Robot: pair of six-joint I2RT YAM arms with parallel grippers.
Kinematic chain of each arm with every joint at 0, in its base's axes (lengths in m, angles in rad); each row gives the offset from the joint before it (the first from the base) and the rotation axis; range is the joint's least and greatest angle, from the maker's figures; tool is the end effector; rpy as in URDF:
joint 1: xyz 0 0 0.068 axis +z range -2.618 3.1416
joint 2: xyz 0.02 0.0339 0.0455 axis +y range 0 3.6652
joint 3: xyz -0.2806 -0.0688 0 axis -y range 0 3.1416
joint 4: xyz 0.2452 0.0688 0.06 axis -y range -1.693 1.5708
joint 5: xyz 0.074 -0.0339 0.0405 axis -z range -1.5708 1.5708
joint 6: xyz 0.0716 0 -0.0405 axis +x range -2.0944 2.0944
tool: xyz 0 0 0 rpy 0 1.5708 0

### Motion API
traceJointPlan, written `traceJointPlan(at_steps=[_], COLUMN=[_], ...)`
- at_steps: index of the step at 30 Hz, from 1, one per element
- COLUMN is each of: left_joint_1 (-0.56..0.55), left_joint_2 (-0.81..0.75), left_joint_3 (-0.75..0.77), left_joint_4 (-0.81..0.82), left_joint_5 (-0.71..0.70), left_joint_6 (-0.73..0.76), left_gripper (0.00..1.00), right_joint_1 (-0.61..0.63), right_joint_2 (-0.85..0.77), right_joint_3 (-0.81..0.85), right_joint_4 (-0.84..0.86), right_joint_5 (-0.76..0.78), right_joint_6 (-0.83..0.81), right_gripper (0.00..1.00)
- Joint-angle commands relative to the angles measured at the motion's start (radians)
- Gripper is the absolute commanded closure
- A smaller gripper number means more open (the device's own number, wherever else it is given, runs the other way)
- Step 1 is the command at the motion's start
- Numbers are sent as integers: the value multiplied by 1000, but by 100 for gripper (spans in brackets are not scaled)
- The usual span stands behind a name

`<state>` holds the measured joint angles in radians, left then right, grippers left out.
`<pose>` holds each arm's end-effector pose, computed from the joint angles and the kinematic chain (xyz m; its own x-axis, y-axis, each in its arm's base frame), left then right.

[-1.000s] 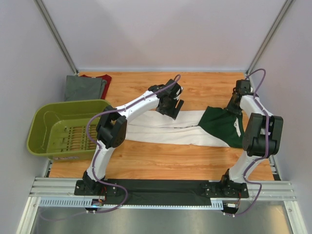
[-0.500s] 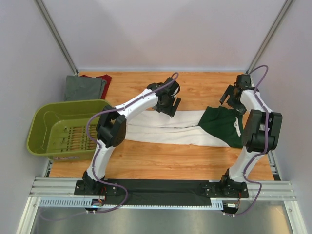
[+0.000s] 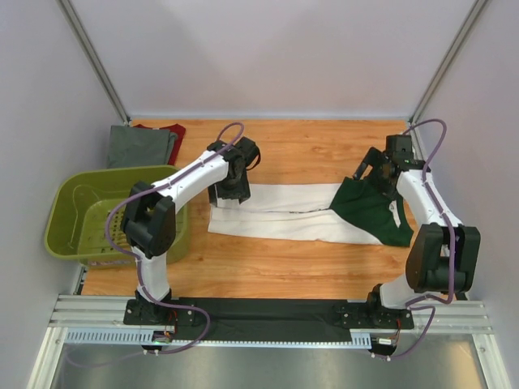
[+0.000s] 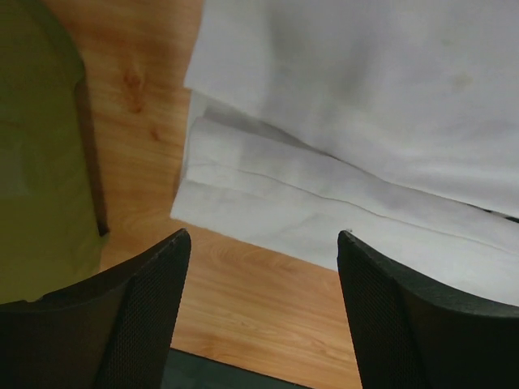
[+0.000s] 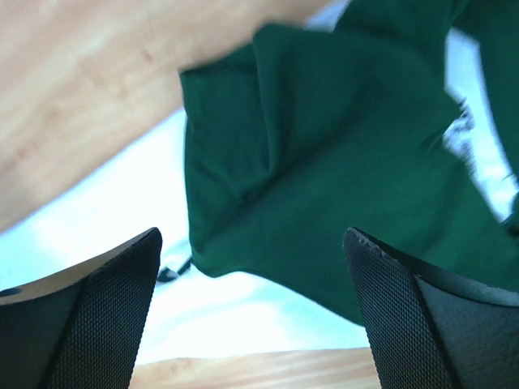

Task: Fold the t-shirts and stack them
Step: Fold the tshirt

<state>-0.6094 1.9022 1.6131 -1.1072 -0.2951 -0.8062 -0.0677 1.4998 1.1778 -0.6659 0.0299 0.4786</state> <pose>0.3302 -0.2051 0.2261 -0.9243 -0.1968 -0.3269 -0.2323 0.9699 0.0730 0.3309 -0.0246 0.2512 -0.7007 0.5089 -0.5001 0.4582 0.8582 0.2313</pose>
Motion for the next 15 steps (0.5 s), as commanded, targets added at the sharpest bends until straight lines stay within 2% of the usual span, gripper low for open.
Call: traceJointPlan(at_steps=[1, 5, 10, 15], left_joint_1=[-12, 13, 14, 26], left_joint_2=[-31, 20, 23, 14], left_joint_3=[-24, -7, -85, -148], left_joint_4=[-52, -76, 78, 118], left_joint_5=[-117, -165, -162, -134], left_joint_6=[-273, -366, -346, -326], left_gripper=[20, 20, 22, 27], right_joint_1=[6, 17, 17, 17], right_joint_2=[10, 5, 25, 28], right_joint_3=[-53, -67, -43, -43], right_joint_4=[60, 71, 63, 52], right_joint_5=[-102, -97, -102, -84], right_joint_6=[46, 40, 38, 28], right_gripper=[5, 5, 6, 6])
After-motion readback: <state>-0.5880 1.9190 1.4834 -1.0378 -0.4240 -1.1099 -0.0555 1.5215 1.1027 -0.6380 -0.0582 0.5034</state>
